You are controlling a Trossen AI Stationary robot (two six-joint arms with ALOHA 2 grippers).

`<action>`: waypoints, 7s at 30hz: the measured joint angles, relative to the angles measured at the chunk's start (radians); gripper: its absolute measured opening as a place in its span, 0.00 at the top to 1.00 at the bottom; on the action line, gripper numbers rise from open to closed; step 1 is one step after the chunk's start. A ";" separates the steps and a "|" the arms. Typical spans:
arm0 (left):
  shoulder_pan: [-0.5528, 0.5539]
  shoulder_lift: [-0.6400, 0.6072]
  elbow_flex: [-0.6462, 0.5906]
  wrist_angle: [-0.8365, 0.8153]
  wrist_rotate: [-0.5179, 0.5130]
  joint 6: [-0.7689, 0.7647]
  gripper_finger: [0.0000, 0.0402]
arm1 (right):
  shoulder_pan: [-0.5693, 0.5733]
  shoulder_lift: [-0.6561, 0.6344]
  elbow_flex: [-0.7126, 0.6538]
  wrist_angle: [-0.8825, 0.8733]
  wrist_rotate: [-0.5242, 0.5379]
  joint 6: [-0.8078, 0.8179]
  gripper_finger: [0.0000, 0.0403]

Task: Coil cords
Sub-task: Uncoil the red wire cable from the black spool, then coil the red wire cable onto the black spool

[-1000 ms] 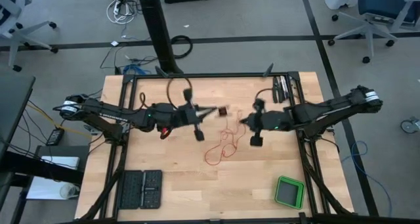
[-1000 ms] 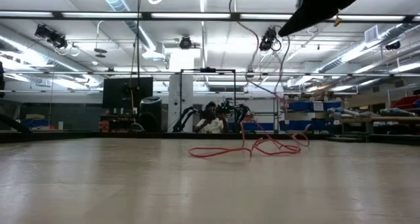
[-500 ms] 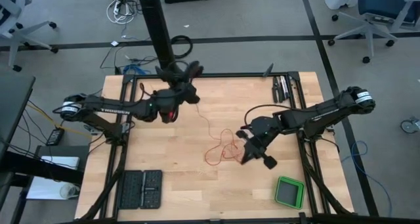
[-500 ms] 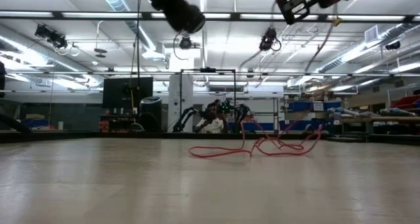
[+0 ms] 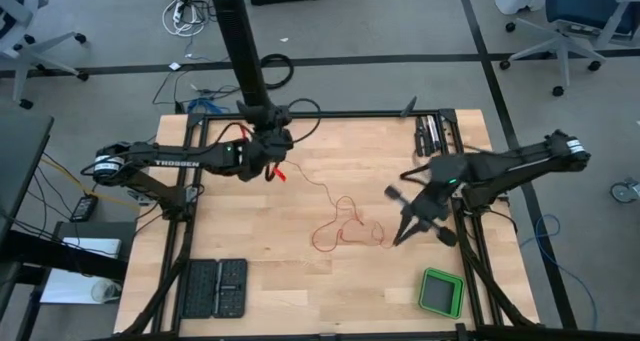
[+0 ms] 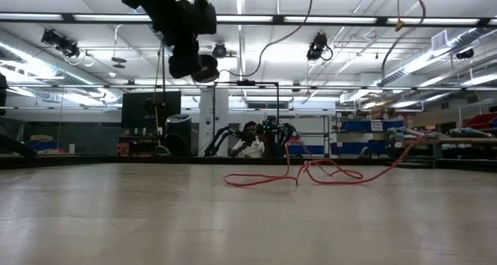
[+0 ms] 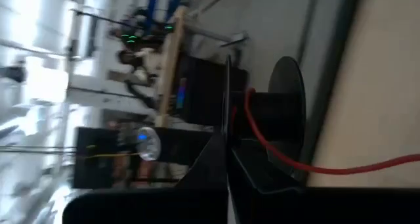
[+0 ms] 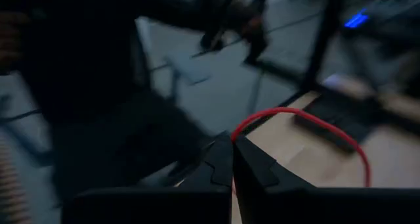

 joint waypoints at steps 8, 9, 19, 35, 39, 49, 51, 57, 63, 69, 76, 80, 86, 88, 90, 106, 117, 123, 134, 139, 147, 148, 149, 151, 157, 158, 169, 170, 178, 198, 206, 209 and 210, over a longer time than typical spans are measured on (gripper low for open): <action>0.000 0.000 0.000 -0.190 0.207 -0.228 1.00 | 0.000 -0.234 0.000 0.059 0.626 -0.096 1.00; -0.001 0.000 0.000 -0.205 0.225 -0.253 1.00 | 0.000 -0.255 0.000 0.068 0.734 -0.096 1.00; -0.002 0.000 0.000 -0.227 0.502 -0.462 1.00 | -0.003 -0.324 0.000 -0.063 1.569 -0.094 1.00; -0.020 0.000 0.000 -0.546 0.872 -0.461 1.00 | -0.051 -0.267 0.000 -0.309 1.908 0.120 1.00; -0.031 0.000 0.000 -0.584 0.879 -0.478 1.00 | -0.064 -0.257 0.000 -0.308 1.837 0.125 1.00; -0.035 0.001 0.000 -0.181 0.871 -0.383 1.00 | -0.065 -0.180 0.000 -0.401 1.356 0.246 1.00; -0.035 0.000 0.000 -0.028 0.867 -0.351 1.00 | -0.065 -0.154 0.000 -0.436 1.290 0.299 1.00; -0.035 0.000 0.000 0.440 0.806 -0.344 1.00 | -0.066 -0.060 0.000 -0.424 1.018 0.383 0.99; -0.035 0.000 0.000 0.739 0.781 -0.346 1.00 | -0.057 0.047 0.000 -0.293 0.702 0.346 0.99; -0.035 0.000 0.000 0.745 0.781 -0.346 1.00 | -0.045 0.139 0.000 -0.253 0.484 0.253 0.98; -0.035 0.000 0.000 0.617 0.779 -0.352 1.00 | -0.075 0.205 0.000 -0.295 0.600 0.250 0.93; -0.035 0.000 0.000 0.604 0.775 -0.352 1.00 | -0.088 0.207 0.000 -0.292 0.594 0.242 0.93; -0.035 0.000 0.000 0.594 0.766 -0.351 1.00 | -0.088 0.186 0.000 -0.301 0.591 0.232 0.96; -0.035 0.000 0.000 0.587 0.766 -0.350 1.00 | -0.090 0.179 0.000 -0.314 0.611 0.232 0.98; -0.035 0.000 0.000 0.565 0.767 -0.349 1.00 | -0.098 0.178 0.000 -0.336 0.679 0.247 0.99; -0.035 0.000 0.000 -0.222 0.760 -0.353 1.00 | -0.268 0.151 0.000 -0.505 1.492 0.424 0.99; -0.032 0.000 0.000 -0.467 0.629 -0.346 1.00 | -0.130 0.026 0.000 0.047 1.544 -0.011 1.00; -0.032 0.000 0.000 -0.529 0.555 -0.346 1.00 | 0.004 -0.082 0.000 0.253 1.313 -0.118 1.00; -0.029 0.000 0.000 -0.545 0.401 -0.343 1.00 | 0.176 -0.236 0.000 0.309 0.909 -0.143 1.00; -0.016 0.000 0.000 -0.549 0.386 -0.337 1.00 | 0.220 -0.267 0.000 0.368 0.620 -0.142 1.00; -0.009 0.000 0.000 -0.530 0.240 -0.342 1.00 | 0.285 -0.256 0.000 0.424 0.414 -0.141 1.00; -0.009 0.000 0.000 -0.521 0.219 -0.344 1.00 | 0.290 -0.250 0.000 0.424 0.411 -0.141 1.00; -0.009 0.000 0.000 -0.515 0.198 -0.344 1.00 | 0.296 -0.243 0.000 0.424 0.404 -0.141 1.00; -0.009 0.000 0.000 -0.497 0.166 -0.345 1.00 | 0.304 -0.226 0.000 0.424 0.374 -0.141 1.00; 0.015 0.000 0.000 -0.501 0.135 -0.317 1.00 | 0.326 -0.177 0.000 0.444 0.186 -0.142 1.00; 0.022 0.000 0.000 -0.504 0.134 -0.317 1.00 | 0.331 -0.171 0.000 0.448 0.153 -0.142 1.00; 0.086 0.000 0.000 -0.464 0.057 -0.345 1.00 | 0.391 -0.125 0.000 0.454 0.041 -0.141 1.00; 0.088 0.000 0.000 -0.448 0.046 -0.346 1.00 | 0.394 -0.117 0.000 0.452 0.040 -0.141 1.00; 0.109 0.000 0.000 -0.285 -0.059 -0.347 1.00 | 0.401 -0.030 0.000 0.450 -0.013 -0.127 1.00; 0.112 0.000 0.000 0.803 0.098 -0.349 1.00 | 0.331 0.191 0.000 0.284 -0.038 0.019 1.00; 0.110 0.000 0.000 1.059 0.292 -0.482 1.00 | 0.289 0.267 0.000 0.204 -0.035 0.120 0.99; 0.110 0.000 0.000 1.078 0.407 -0.565 1.00 | 0.275 0.275 0.000 0.159 -0.007 0.139 1.00; 0.110 0.000 0.000 1.078 0.458 -0.598 1.00 | 0.269 0.275 0.000 0.141 0.021 0.146 1.00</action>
